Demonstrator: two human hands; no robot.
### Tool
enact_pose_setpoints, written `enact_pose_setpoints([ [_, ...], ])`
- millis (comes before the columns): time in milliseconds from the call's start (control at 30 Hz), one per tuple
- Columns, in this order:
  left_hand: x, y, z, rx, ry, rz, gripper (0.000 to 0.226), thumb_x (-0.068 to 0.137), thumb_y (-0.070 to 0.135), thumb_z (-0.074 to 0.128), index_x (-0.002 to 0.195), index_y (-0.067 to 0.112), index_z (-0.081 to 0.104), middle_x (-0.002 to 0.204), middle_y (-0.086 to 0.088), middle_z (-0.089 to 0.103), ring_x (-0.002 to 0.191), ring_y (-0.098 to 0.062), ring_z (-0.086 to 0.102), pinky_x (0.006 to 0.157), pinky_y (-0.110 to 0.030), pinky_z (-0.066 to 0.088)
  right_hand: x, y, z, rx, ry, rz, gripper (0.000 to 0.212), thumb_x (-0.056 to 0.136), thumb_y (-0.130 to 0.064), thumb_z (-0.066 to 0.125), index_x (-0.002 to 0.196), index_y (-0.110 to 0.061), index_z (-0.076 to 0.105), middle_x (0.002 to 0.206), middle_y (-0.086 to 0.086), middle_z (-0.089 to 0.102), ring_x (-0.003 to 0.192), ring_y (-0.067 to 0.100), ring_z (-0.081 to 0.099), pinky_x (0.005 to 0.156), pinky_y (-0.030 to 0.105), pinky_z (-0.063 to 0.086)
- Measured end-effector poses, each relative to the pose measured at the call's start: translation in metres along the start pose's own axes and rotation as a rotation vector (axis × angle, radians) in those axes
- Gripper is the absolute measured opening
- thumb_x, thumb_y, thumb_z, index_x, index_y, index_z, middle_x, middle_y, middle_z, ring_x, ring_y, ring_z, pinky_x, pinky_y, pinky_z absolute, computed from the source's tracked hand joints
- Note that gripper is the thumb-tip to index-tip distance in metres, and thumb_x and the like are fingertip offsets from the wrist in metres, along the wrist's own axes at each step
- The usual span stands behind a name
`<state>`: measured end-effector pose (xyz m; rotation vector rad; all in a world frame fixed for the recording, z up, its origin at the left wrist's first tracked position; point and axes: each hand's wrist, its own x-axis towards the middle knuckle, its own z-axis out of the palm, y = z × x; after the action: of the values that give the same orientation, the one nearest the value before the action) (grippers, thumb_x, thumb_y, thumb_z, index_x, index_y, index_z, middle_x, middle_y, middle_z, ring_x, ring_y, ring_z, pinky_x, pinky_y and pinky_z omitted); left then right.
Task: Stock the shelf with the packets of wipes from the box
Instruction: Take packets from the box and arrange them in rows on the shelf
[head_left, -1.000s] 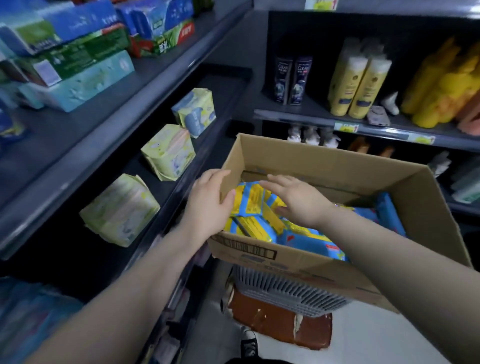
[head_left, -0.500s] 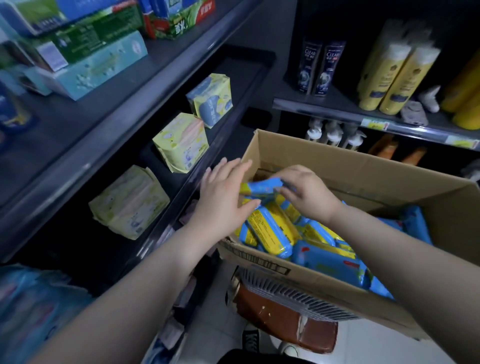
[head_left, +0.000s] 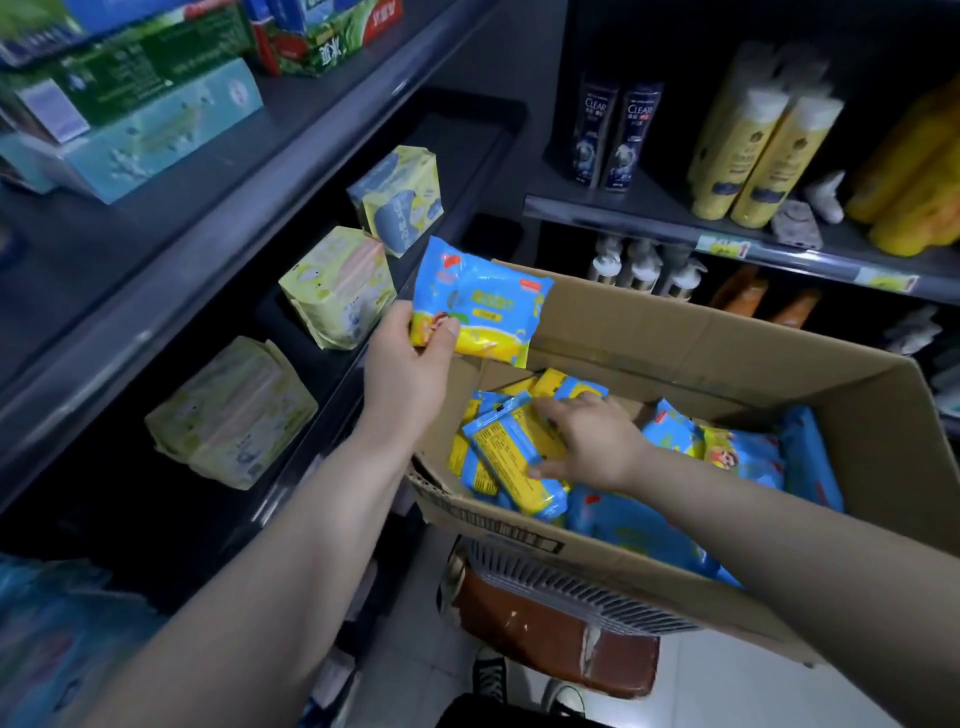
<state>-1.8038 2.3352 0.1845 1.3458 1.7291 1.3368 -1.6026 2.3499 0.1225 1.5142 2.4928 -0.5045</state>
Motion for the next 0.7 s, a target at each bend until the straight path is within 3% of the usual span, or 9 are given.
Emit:
enact_pose_setpoints([
  [100, -0.001, -0.002, -0.001, -0.023, 0.011, 0.000, 0.015, 0.090, 0.026, 0.061, 0.088, 0.012, 0.055, 0.081, -0.005, 0.061, 0.068, -0.010, 0.053, 0.062, -0.028, 0.042, 0.009, -0.014, 0.002, -0.001, -0.026, 0.064, 0.100, 0.072, -0.058, 0.069, 0.148, -0.017, 0.017, 0.122, 0.009, 0.056, 0.118, 0.031, 0.041, 0.095, 0.041, 0.030],
  [167, -0.001, -0.001, -0.002, -0.031, 0.006, -0.007, 0.018, 0.090, 0.026, 0.061, 0.087, 0.010, 0.053, 0.079, -0.004, 0.059, 0.068, -0.011, 0.052, 0.061, -0.028, 0.042, 0.011, -0.018, 0.001, 0.119, -0.013, 0.128, 0.092, 0.074, -0.046, 0.073, 0.146, -0.016, 0.024, 0.113, 0.009, 0.060, 0.114, 0.030, 0.046, 0.093, 0.040, 0.033],
  [233, -0.001, -0.001, -0.002, -0.028, 0.017, -0.018, 0.020, 0.090, 0.026, 0.061, 0.084, 0.011, 0.050, 0.077, -0.002, 0.057, 0.065, -0.012, 0.050, 0.059, -0.028, 0.040, 0.008, -0.017, -0.008, 0.270, 0.045, 0.158, 0.056, 0.073, -0.033, 0.074, 0.121, -0.014, 0.054, 0.095, 0.005, 0.063, 0.099, 0.028, 0.056, 0.083, 0.037, 0.041],
  [300, 0.000, 0.000, -0.003, -0.058, 0.055, -0.038, 0.019, 0.090, 0.025, 0.060, 0.079, 0.018, 0.047, 0.074, 0.000, 0.056, 0.063, -0.013, 0.051, 0.059, -0.029, 0.041, 0.000, -0.009, -0.021, 0.385, 0.152, 0.171, 0.027, 0.070, -0.027, 0.074, 0.090, -0.013, 0.066, 0.081, 0.004, 0.064, 0.084, 0.027, 0.060, 0.074, 0.038, 0.046],
  [367, 0.001, 0.000, -0.005, -0.096, 0.105, -0.051, 0.016, 0.088, 0.027, 0.060, 0.078, 0.025, 0.047, 0.076, 0.000, 0.059, 0.066, -0.016, 0.056, 0.063, -0.033, 0.046, -0.010, 0.003, -0.035, 0.457, 0.347, 0.159, 0.018, 0.069, -0.020, 0.076, 0.083, -0.014, 0.067, 0.078, 0.002, 0.062, 0.079, 0.025, 0.059, 0.073, 0.038, 0.048],
  [433, 0.001, 0.002, -0.006, -0.142, 0.117, -0.060, 0.009, 0.083, 0.038, 0.058, 0.082, 0.032, 0.052, 0.084, -0.004, 0.065, 0.076, -0.024, 0.063, 0.073, -0.043, 0.054, -0.026, 0.010, -0.048, 0.453, 0.654, 0.092, 0.017, 0.069, -0.010, 0.075, 0.084, -0.016, 0.068, 0.079, -0.003, 0.058, 0.078, 0.022, 0.057, 0.074, 0.037, 0.047],
  [533, -0.001, 0.009, -0.004, -0.226, 0.028, -0.073, 0.012, 0.077, 0.047, 0.056, 0.088, 0.045, 0.059, 0.093, -0.003, 0.070, 0.089, -0.027, 0.068, 0.083, -0.051, 0.054, -0.052, 0.010, -0.066, 0.390, 1.029, -0.007, 0.023, 0.068, 0.001, 0.067, 0.087, -0.012, 0.070, 0.087, -0.002, 0.059, 0.085, 0.023, 0.057, 0.077, 0.036, 0.043],
  [667, -0.026, 0.041, 0.010, -0.423, -0.119, -0.160, 0.008, 0.098, 0.022, 0.048, 0.098, 0.025, 0.055, 0.098, -0.002, 0.068, 0.088, -0.027, 0.069, 0.070, -0.033, 0.058, -0.069, 0.002, -0.075, 0.135, 1.264, -0.251, 0.023, 0.074, -0.003, 0.068, 0.092, -0.017, 0.066, 0.091, 0.003, 0.063, 0.084, 0.027, 0.057, 0.077, 0.037, 0.036],
  [700, -0.035, 0.049, 0.012, -0.484, -0.165, -0.192, 0.009, 0.100, 0.020, 0.044, 0.099, 0.022, 0.053, 0.100, -0.001, 0.069, 0.088, -0.027, 0.069, 0.069, -0.036, 0.059, -0.072, 0.000, -0.074, 0.067, 1.281, -0.301, 0.022, 0.078, -0.006, 0.066, 0.094, -0.021, 0.063, 0.092, 0.000, 0.061, 0.083, 0.026, 0.055, 0.077, 0.036, 0.034],
])
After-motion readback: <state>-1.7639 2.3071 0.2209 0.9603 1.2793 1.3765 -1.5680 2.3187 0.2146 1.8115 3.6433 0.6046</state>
